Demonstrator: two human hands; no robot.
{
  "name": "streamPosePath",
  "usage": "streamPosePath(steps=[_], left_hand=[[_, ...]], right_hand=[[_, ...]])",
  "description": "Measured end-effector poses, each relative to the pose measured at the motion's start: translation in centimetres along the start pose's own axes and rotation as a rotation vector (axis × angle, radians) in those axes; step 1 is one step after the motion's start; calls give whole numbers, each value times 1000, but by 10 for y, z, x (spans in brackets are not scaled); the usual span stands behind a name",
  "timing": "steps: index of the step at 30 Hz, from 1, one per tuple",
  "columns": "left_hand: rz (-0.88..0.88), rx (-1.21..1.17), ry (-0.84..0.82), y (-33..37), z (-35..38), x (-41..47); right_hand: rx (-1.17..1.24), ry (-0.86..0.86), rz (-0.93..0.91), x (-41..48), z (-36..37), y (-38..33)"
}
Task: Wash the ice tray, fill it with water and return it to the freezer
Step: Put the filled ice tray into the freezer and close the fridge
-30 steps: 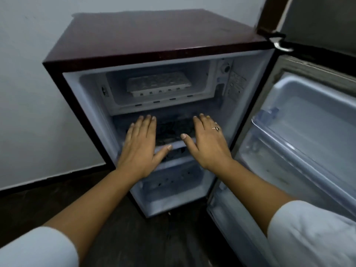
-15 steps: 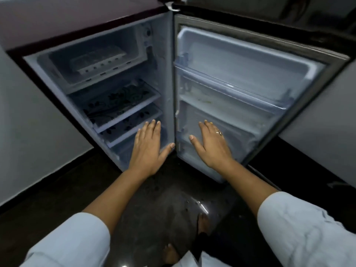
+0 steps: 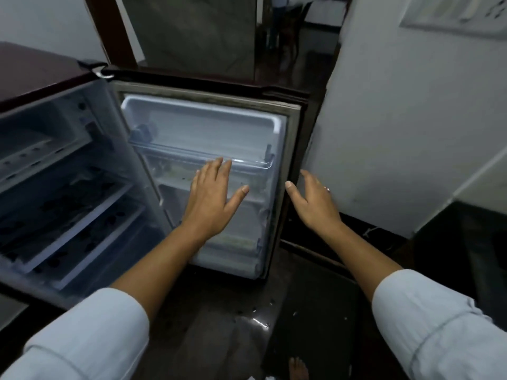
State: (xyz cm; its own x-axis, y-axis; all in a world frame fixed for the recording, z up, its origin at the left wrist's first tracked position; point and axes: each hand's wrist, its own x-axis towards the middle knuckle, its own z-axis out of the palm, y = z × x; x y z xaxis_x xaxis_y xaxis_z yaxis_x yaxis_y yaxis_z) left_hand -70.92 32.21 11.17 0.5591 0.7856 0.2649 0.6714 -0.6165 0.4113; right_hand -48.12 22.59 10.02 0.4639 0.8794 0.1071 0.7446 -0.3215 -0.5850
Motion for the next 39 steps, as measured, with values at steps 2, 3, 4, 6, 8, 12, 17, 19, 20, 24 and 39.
streamPosePath(steps=[2,3,4,6,8,12,17,19,20,24,39], left_hand=[[41,10,42,20,-7,27],[58,22,64,29,-11,41],[76,40,87,38,-14,55],[99,76,129,57,-19,82],[109,117,165,74,-22,108],[132,212,204,102,-21,157],[44,281,141,115,-8,192],[16,297,124,113,0,190],[12,306,133,112,4,187],[7,273,237,109,8,165],[-110,128,422,79,-43,-7]], right_hand=[[56,25,-12,22,-14,2],[94,37,-22,34,-20,3],[130,46,-32,46,-26,3],[208,69,-49,72,-37,2],[316,75,-49,98,-46,2],[519,29,-80,144,-58,5],[595,-99,-222,166,-57,21],[618,-117,-234,168,-55,29],[637,-128,-243,168,-54,32],[705,-144,-304,156,-56,37],[652,-568,-495,119,-17,-34]])
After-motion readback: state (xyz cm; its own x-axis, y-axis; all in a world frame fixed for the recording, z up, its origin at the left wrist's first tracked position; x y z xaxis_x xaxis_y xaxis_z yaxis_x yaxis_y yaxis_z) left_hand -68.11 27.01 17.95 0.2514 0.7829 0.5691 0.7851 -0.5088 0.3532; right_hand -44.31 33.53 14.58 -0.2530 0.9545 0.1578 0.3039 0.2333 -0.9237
